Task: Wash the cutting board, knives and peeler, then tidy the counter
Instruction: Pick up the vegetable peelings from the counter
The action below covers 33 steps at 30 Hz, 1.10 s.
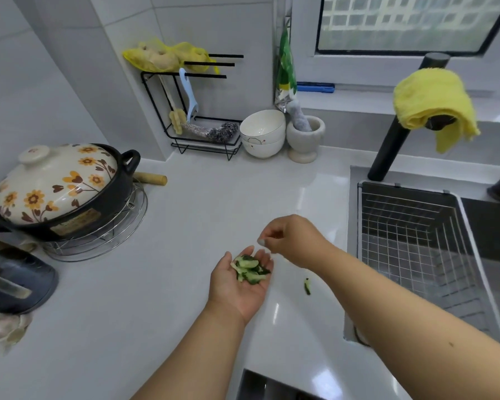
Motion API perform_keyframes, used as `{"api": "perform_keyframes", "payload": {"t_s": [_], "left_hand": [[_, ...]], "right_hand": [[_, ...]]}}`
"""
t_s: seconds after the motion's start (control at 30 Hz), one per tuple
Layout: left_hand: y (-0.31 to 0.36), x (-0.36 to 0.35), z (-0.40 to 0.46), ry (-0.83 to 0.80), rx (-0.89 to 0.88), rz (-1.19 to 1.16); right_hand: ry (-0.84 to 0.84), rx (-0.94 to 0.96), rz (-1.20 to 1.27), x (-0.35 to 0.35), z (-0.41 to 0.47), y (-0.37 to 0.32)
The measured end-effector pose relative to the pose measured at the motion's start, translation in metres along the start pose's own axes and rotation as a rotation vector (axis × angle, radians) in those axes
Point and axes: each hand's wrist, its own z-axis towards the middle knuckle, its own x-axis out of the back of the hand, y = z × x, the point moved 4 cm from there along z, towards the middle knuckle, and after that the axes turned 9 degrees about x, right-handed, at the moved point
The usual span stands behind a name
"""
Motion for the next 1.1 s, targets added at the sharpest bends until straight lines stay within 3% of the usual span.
{"api": "perform_keyframes", "payload": {"t_s": [0.1, 0.27, 0.5, 0.8, 0.93, 1.03, 1.1], "left_hand": [[0.001, -0.003, 0.003, -0.018, 0.013, 0.016], [-0.002, -0.005, 0.006, -0.027, 0.033, 0.044], [-0.008, -0.006, 0.012, 0.004, 0.050, 0.070], [-0.014, -0.006, 0.016, 0.056, 0.045, 0.104], [-0.022, -0.012, 0.017, 0.048, 0.061, 0.155], [-0.031, -0.022, 0.016, -0.008, 0.106, 0.138], [-0.033, -0.026, 0.016, -0.019, 0.115, 0.127]], "right_hand": [[0.082, -0.146, -0.135, 0.029, -0.007, 0.027], [-0.199, -0.305, -0.469, 0.016, -0.033, 0.057], [-0.375, -0.332, -0.589, -0.005, -0.036, 0.065], [-0.210, -0.250, -0.440, -0.010, -0.047, 0.067], [-0.020, -0.106, -0.294, 0.013, -0.038, 0.047], [-0.141, 0.067, -0.351, 0.016, -0.032, 0.026], [-0.098, 0.045, -0.354, 0.029, -0.027, 0.032]]}}
